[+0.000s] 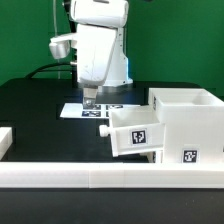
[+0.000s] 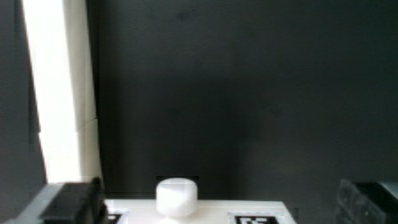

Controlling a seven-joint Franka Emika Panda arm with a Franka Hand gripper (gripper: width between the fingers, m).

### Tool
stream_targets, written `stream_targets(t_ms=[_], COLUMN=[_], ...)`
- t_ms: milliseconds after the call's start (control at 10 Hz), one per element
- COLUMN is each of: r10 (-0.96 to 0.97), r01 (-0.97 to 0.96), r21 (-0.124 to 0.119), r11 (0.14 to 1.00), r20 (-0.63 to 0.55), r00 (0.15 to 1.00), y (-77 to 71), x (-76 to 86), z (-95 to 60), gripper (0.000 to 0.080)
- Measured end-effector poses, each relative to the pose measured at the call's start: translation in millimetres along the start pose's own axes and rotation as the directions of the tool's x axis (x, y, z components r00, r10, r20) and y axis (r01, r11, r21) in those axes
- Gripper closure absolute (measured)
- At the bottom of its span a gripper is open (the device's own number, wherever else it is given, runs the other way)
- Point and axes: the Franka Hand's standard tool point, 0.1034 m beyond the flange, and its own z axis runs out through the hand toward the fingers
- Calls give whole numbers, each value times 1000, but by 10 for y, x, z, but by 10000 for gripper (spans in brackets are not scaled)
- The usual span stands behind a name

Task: Assemble drawer

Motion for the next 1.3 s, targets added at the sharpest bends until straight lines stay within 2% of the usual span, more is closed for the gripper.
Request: stream_targets(t_ms=[100, 300, 500, 700, 800, 900, 1000, 1100, 1200, 1300], r10=[-8, -32, -35, -32, -21, -18, -19, -18, -17, -17], r01=[8, 33, 35, 35, 24, 18, 18, 11, 6, 3], r21=[14, 21, 28, 24, 19, -7, -4, -66, -116, -151], r11=[1000, 999, 999, 999, 1000, 1000, 1000, 998, 993, 989], r20=[-2, -14, -18, -105, -112, -107, -107, -99, -94, -90], r00=[1000, 999, 999, 994, 993, 994, 994, 995, 995, 996], y=[-22, 36, 93, 104, 93, 88, 72, 134, 146, 155], x=[-21, -57, -24, -198, -257, -286, -296, -302, -294, -283], z=[89, 167, 235, 278, 290, 313, 338, 338, 356, 373], gripper=[151, 151, 151, 151, 151, 151, 151, 151, 151, 151])
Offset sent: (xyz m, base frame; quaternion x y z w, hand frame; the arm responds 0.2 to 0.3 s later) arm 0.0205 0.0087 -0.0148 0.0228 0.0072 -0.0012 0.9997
